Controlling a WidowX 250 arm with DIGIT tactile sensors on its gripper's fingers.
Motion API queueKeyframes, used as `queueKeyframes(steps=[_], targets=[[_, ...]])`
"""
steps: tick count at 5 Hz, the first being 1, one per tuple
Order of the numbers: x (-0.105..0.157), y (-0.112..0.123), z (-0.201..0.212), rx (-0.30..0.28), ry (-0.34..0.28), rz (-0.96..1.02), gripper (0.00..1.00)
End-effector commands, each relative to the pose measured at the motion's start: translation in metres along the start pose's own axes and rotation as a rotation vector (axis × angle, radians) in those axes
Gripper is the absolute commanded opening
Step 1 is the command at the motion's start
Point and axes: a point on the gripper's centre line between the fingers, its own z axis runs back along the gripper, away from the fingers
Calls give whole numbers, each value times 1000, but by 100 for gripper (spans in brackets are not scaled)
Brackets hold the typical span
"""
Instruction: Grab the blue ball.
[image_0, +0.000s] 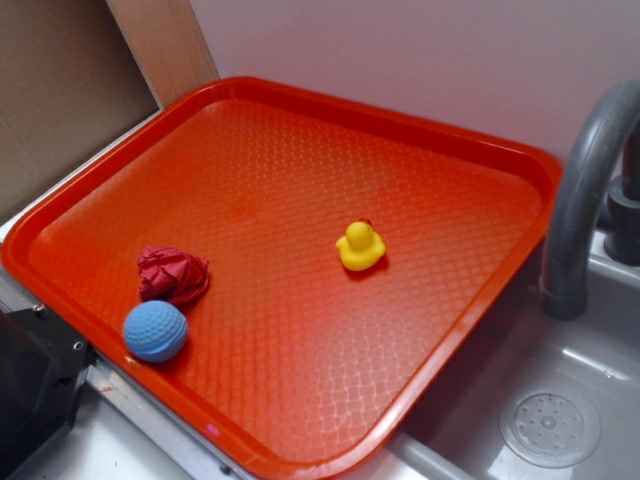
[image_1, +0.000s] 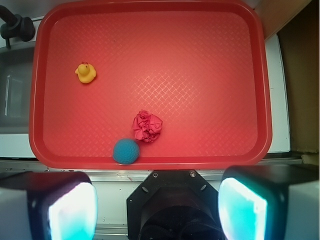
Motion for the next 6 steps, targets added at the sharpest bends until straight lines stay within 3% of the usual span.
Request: queueKeyframes(steps=[1, 2, 3, 4, 6], targets=[[0, 0, 0, 0, 0, 0, 100], [13, -13, -52, 51, -11, 147, 100], [5, -30, -102, 13, 56, 143, 100], [-5, -43, -150, -81, 96, 54, 100], [-31, -60, -210, -148, 211, -131, 100]])
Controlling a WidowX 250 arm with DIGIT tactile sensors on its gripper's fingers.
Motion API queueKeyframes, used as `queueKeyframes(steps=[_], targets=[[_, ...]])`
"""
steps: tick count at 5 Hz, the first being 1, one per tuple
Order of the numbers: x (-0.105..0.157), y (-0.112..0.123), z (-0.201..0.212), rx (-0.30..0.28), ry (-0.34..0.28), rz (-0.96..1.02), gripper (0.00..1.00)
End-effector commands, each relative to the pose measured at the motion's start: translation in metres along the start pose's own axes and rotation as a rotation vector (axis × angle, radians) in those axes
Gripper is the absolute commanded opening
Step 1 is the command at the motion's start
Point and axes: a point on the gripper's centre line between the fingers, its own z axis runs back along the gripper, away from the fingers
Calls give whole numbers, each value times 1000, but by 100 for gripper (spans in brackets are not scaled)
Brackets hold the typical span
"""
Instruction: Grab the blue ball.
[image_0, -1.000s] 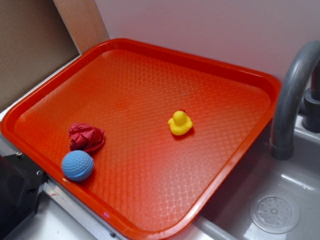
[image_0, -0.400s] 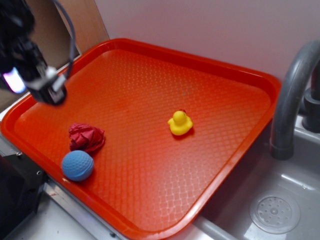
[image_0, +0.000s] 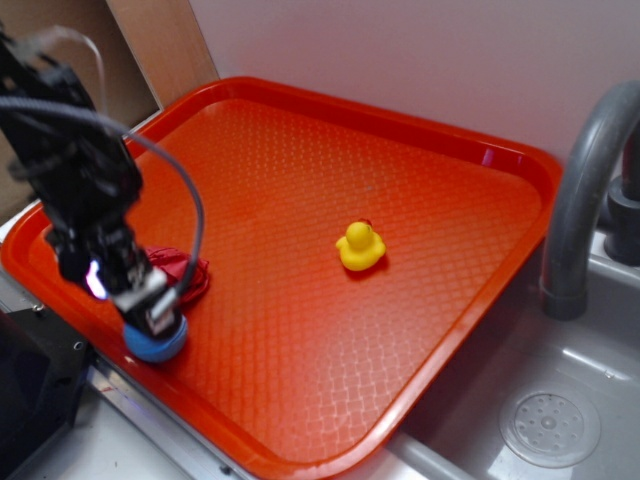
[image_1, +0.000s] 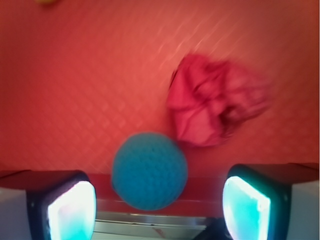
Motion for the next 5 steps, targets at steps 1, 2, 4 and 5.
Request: queueKeyframes(steps=[1, 2, 4, 5], targets=[[-6, -21, -31, -7, 35, -138, 98], [-8, -17, -22, 23, 5, -129, 0], [13, -3, 51, 87, -113, -139, 0], [17, 5, 106, 184, -194, -185, 0]])
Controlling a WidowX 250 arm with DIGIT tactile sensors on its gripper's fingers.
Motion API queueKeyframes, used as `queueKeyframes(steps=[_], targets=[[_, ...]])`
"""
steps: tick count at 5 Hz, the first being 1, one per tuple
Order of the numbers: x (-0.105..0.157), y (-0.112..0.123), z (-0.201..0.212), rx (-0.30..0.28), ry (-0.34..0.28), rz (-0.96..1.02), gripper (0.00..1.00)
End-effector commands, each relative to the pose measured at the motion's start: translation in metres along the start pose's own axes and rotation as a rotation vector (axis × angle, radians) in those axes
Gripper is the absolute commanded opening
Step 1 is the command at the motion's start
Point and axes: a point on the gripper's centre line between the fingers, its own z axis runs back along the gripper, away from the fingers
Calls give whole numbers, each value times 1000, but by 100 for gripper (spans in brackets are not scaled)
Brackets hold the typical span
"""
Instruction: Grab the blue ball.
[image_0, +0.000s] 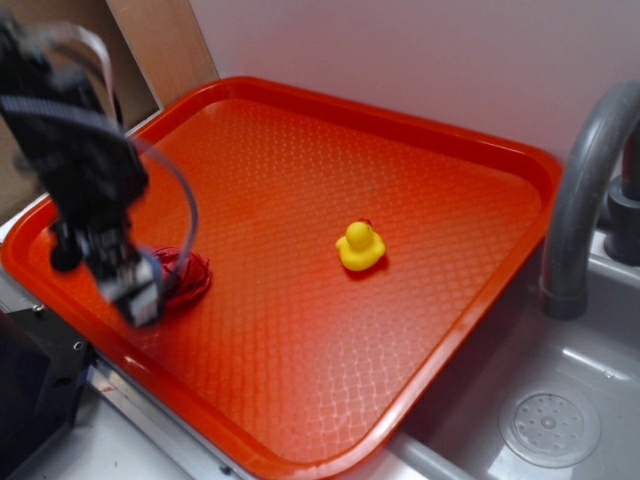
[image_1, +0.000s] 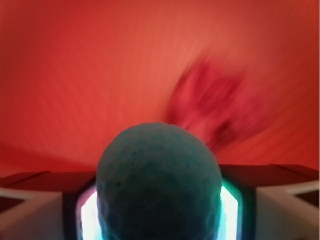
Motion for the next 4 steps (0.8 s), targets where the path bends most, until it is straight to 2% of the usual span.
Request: queueKeyframes(steps=[1, 2, 3, 4], targets=[[17, 41, 114, 120, -121, -30, 0], [36, 67, 141, 109, -110, 58, 0], [49, 79, 143, 77, -152, 115, 0], [48, 75, 144, 62, -147, 148, 0]])
